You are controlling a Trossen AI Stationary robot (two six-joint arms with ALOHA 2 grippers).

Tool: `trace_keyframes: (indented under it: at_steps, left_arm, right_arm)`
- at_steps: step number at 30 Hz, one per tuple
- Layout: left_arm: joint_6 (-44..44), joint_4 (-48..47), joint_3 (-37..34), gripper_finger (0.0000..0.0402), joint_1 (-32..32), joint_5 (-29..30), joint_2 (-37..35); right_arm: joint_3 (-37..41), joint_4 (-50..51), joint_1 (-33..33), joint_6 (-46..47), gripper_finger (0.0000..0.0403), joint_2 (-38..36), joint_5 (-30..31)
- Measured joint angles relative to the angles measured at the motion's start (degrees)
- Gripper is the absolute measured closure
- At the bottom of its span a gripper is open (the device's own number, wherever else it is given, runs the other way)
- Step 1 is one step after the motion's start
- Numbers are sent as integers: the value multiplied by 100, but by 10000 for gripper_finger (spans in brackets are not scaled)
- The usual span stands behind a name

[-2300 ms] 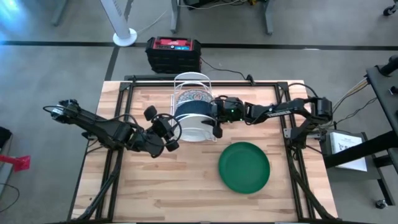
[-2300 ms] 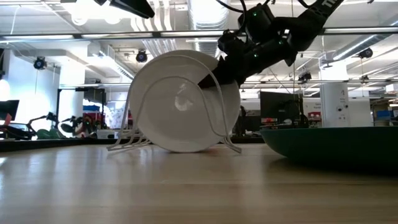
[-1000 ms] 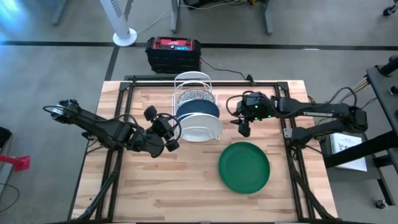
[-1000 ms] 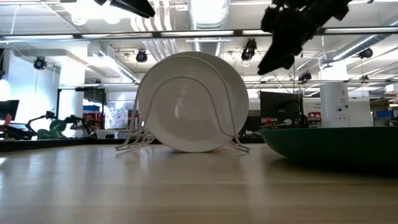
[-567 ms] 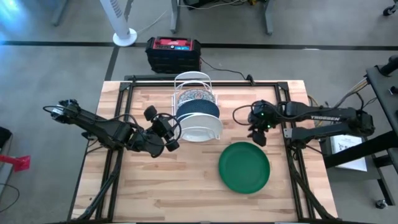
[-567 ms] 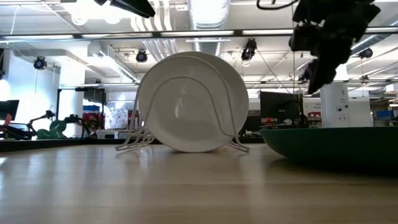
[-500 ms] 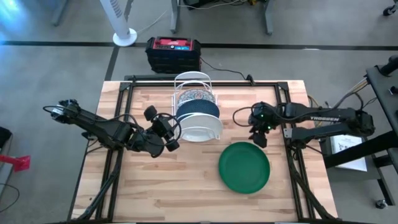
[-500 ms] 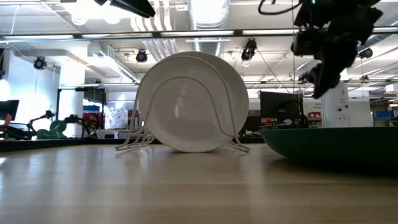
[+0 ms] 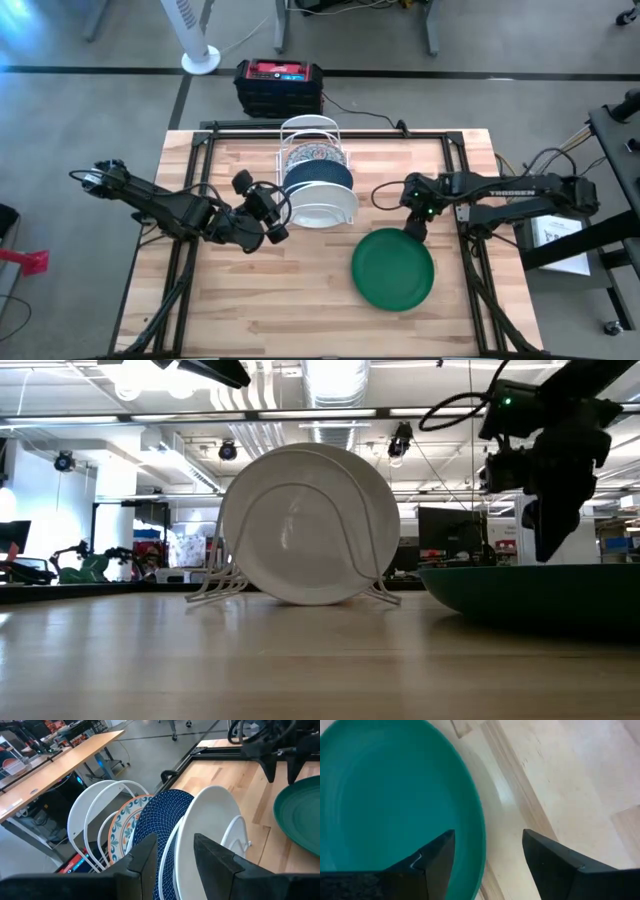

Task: Sort dishes
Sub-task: Put the green plate into the dish rack

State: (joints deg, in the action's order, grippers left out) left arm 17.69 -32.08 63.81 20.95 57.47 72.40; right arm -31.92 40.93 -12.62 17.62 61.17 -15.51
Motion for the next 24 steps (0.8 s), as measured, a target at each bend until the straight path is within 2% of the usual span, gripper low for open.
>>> trace_keyframes:
  at_steps: [7,15,20,24]
  left_arm:
    - [0,-9,0,285,0,-151,0]
    - [0,-24,-20,285,0,-151,0]
    - [0,-22,-20,285,0,-151,0]
    - [0,-22,-20,285,0,-151,0]
  right_arm:
    - [15,-67,1,40,165,713,49]
    - [15,-324,11,-100,183,1350,-2]
    - [-11,-422,102,-122,214,1690,2]
    - [-27,-410,176,-125,263,1858,105]
